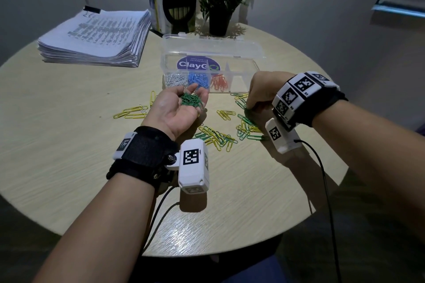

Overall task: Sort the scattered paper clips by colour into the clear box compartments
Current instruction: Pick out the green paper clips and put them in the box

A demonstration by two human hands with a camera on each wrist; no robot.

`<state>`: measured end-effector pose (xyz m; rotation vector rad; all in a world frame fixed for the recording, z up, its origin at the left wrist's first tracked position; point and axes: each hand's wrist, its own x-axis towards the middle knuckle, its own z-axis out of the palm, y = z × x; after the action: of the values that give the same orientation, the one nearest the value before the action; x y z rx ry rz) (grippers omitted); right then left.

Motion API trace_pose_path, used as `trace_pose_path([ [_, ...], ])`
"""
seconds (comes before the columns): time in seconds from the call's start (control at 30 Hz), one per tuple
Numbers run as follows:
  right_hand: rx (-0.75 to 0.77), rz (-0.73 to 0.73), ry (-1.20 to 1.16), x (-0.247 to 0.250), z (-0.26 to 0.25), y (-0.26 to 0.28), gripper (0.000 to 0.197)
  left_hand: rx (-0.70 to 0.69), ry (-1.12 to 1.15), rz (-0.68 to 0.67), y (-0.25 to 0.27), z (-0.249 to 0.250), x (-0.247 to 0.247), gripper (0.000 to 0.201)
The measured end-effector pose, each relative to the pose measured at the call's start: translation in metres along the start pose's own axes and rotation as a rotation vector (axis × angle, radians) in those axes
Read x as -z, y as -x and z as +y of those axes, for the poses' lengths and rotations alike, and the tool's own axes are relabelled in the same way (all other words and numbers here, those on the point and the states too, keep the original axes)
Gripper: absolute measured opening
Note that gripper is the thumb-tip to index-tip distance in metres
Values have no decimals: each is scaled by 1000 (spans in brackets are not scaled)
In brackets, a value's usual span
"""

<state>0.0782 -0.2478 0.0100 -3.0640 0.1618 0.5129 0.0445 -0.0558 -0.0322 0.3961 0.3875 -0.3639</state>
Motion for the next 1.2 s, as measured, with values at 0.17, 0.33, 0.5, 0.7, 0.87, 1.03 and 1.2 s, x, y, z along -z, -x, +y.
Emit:
trace_pose_path([
  [0.17,5,-18,35,-5,-8,-1,27,-6,-7,-6,-1,0,1,34],
  [0.33,13,-19,85,-8,-16,-4,18,-8,-14,0,0,-1,0,33],
  [0.5,38,17,105,-9,-20,-4,25,-10,-25,-2,1,-1,1,34],
  [0.7,22,3,-1,-11,-19,-6,24,-2,-36,-6,-1,0,2,33],
  [0.87,44,69,-236,3,-19,-4,29,-4,-57,-12,-2,0,2,32],
  [1.03,261,26,-616,21,-48,18,10,-3,-159,-20,-3,-3,2,30],
  [1.2,389,-45,-652,19,-79,27,18,-5,-203,-62,-6,-4,4,30],
])
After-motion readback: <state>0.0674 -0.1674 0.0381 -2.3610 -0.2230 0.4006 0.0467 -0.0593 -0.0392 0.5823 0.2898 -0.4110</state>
